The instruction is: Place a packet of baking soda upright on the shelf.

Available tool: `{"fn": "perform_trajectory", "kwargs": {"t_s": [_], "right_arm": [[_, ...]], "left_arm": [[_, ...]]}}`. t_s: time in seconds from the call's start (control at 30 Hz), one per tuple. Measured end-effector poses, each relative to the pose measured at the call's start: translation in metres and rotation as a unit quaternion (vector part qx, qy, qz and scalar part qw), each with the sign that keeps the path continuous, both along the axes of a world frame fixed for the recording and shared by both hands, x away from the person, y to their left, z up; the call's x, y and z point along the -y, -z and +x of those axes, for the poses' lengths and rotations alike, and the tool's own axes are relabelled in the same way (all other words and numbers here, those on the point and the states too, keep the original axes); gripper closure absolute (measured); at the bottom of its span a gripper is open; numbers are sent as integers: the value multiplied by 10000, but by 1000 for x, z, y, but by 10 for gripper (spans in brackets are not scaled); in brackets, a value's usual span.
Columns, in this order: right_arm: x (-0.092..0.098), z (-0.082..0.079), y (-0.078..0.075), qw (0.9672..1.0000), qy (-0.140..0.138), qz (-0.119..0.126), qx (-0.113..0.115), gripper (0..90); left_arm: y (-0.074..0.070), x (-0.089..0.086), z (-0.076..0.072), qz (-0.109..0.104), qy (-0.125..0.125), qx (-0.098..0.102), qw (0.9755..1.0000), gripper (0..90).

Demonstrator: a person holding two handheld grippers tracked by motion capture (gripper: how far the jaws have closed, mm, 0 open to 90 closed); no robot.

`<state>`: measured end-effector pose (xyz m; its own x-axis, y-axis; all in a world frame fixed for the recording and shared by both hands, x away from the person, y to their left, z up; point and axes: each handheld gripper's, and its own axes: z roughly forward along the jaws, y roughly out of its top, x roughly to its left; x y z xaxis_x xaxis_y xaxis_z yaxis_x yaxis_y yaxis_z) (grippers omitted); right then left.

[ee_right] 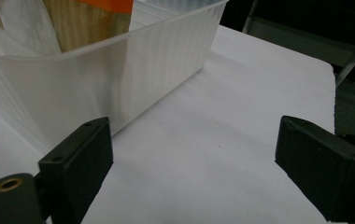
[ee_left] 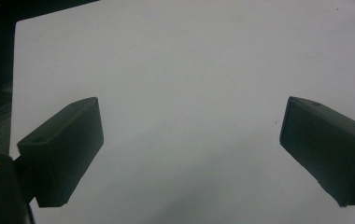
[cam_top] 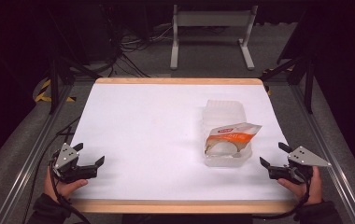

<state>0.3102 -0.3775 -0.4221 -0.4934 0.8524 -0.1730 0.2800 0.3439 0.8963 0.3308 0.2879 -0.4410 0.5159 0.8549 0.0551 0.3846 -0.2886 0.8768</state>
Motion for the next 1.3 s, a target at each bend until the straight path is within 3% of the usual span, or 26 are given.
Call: {"fn": "perform_trajectory", "kwargs": {"t_s": [0.33,0.67,1.0,1.3], "right_arm": [[0,-1,-1,9998,162,8,106,128],[1,0,0,9999,156,39,47,128],[4,2,3,9998,157,100,7,125],[3,2,4,9999,169,29,-16,124]], "left_arm": [[-3,9,-1,76,89,87,9999,69],[-3,9,-1,125,12,94,9999,70],[-1,12,4,338,14,47,9994,68],[0,13,4,388,33,56,9992,67]]}}
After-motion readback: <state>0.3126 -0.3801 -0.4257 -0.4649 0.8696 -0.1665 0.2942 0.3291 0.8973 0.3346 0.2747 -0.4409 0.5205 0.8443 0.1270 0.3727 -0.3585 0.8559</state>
